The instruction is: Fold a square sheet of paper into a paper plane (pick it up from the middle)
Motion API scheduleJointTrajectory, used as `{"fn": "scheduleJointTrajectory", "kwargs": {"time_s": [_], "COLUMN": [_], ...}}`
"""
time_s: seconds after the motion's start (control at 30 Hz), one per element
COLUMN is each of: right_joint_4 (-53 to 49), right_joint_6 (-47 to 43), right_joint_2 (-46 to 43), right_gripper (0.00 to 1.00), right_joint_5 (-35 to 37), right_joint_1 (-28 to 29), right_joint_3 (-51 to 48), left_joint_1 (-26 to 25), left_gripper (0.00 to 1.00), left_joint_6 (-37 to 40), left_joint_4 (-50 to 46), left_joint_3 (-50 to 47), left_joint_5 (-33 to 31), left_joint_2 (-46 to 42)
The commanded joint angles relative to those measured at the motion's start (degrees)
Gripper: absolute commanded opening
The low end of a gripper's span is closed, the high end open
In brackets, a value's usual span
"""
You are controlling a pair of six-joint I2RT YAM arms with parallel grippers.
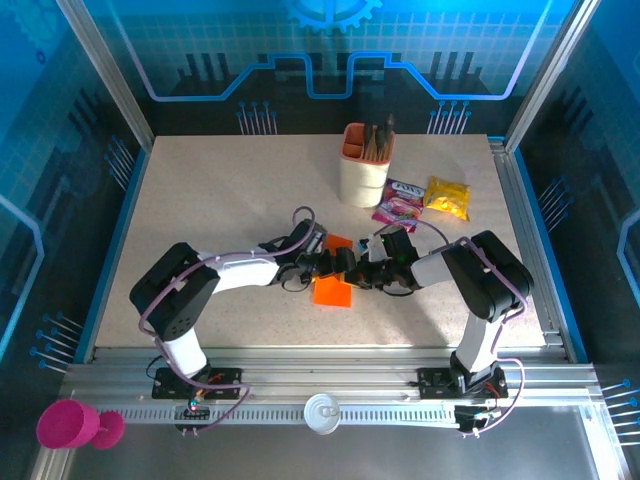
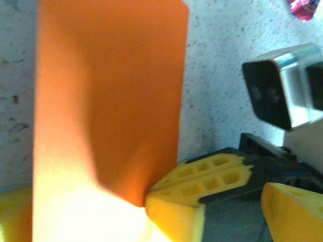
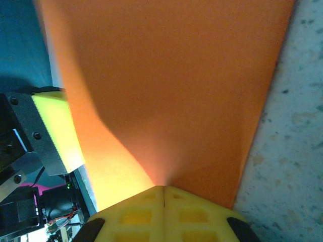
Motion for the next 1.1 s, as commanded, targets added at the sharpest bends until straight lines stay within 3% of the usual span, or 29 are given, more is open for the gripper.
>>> {"fn": "scheduleJointTrajectory", "kwargs": {"time_s": [0.0, 0.37, 0.73, 1.07], "right_joint_4": [-6.1, -8.1, -9.6, -10.9], "right_joint_6": [-1.3, -2.6, -3.4, -4.1], "right_joint_2": [3.7, 4.1, 4.1, 4.1], "right_gripper": [0.00, 0.00, 0.00, 0.00], "right_joint_5": [5.6, 5.7, 6.4, 6.9], "right_joint_1": [-0.9, -1.4, -1.5, -1.4], "right_joint_3": [-2.2, -1.5, -1.3, -1.0], "left_joint_1": [1.2, 4.8, 6.2, 9.2], "left_gripper": [0.95, 0.72, 0.65, 0.50], "left_joint_6": [3.0, 9.1, 14.8, 17.8], "left_joint_4": [0.4, 2.8, 0.6, 1.6], "left_joint_3": [-2.1, -2.5, 1.2, 1.4], "left_joint_5": [0.3, 5.7, 8.6, 11.5], "left_joint_2": [-2.2, -0.4, 2.2, 3.5]}}
